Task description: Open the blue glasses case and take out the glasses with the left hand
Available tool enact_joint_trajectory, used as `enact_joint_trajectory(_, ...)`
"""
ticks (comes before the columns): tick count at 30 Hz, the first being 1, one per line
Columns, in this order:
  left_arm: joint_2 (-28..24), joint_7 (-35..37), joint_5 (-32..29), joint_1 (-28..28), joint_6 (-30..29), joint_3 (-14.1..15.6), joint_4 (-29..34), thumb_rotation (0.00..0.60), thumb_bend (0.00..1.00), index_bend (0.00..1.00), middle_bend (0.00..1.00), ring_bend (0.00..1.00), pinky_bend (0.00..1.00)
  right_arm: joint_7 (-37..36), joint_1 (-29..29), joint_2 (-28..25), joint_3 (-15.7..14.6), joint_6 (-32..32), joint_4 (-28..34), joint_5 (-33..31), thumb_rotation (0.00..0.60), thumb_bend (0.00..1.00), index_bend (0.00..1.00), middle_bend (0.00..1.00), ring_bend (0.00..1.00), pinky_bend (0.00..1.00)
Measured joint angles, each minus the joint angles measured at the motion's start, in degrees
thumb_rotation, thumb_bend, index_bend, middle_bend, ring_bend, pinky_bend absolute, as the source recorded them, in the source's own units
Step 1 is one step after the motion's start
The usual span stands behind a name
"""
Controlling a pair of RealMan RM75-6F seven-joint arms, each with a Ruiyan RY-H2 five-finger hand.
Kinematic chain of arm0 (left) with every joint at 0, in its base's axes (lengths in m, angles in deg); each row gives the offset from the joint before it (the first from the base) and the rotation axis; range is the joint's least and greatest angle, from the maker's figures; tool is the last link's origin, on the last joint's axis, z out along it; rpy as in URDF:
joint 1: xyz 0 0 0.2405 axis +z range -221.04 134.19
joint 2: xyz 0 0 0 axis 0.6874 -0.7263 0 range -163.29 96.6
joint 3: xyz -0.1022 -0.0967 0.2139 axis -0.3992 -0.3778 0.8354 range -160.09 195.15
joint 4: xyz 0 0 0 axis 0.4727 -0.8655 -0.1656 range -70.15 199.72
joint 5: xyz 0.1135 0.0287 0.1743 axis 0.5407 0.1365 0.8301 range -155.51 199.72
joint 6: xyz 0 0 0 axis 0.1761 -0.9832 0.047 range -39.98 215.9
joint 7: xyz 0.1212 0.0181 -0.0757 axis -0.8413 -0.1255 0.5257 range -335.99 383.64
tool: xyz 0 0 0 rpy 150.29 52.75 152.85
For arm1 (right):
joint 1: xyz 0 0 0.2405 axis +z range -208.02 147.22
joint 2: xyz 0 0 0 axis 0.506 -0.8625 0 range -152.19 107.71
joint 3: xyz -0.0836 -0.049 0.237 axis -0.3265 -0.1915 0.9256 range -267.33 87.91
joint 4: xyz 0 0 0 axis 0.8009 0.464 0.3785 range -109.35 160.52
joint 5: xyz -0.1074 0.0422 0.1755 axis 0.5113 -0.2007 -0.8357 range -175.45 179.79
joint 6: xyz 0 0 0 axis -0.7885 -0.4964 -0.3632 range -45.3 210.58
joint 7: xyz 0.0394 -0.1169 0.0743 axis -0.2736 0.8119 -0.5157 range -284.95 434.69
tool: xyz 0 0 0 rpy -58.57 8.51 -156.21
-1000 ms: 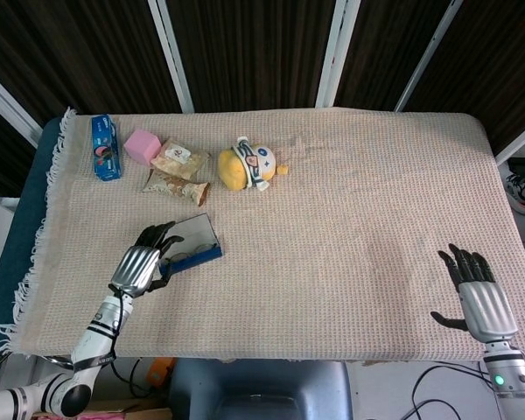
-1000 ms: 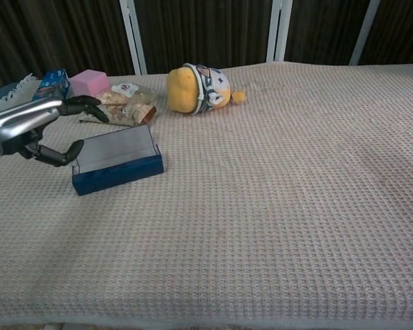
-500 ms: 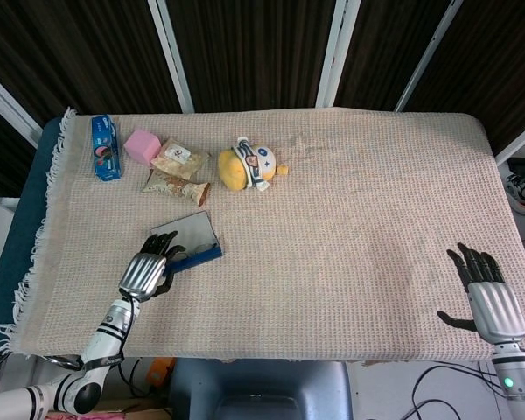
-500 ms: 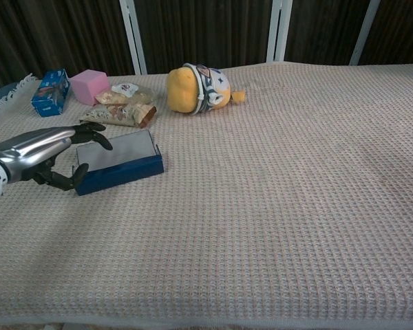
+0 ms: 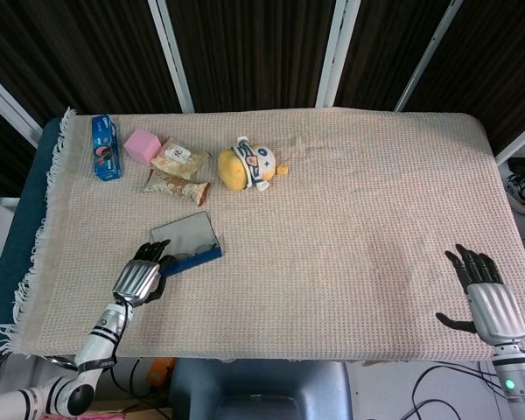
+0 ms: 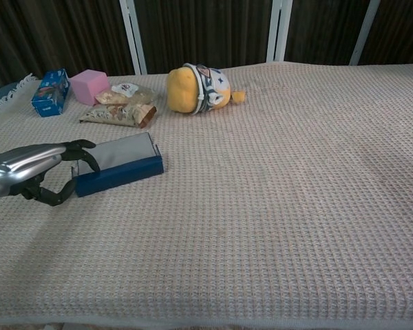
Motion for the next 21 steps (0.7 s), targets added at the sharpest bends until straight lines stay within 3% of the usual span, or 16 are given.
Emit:
enact_joint_trajectory(11, -2.66, 1.99, 6.0, 2.57, -2.21, 3.93, 4.36, 0.6, 0.61, 0.34, 0.0, 0.0, 0.01, -0.63, -0.08, -0.33, -0.32, 0.15, 0.18, 0.84, 0.6, 0.2, 0.0, 0.0, 0.0, 0.01)
enact_joint_trajectory(21, -4.91, -2.27, 10.81, 4.81, -4.08, 8.59, 10.64, 0.6, 0.63, 0.35, 0.0, 0.0, 0.01, -2.38, -0.55, -1.04, -0.67, 1.14, 0.19, 2.16, 0.6, 0.2, 0.0, 0.0, 0.0, 0.01)
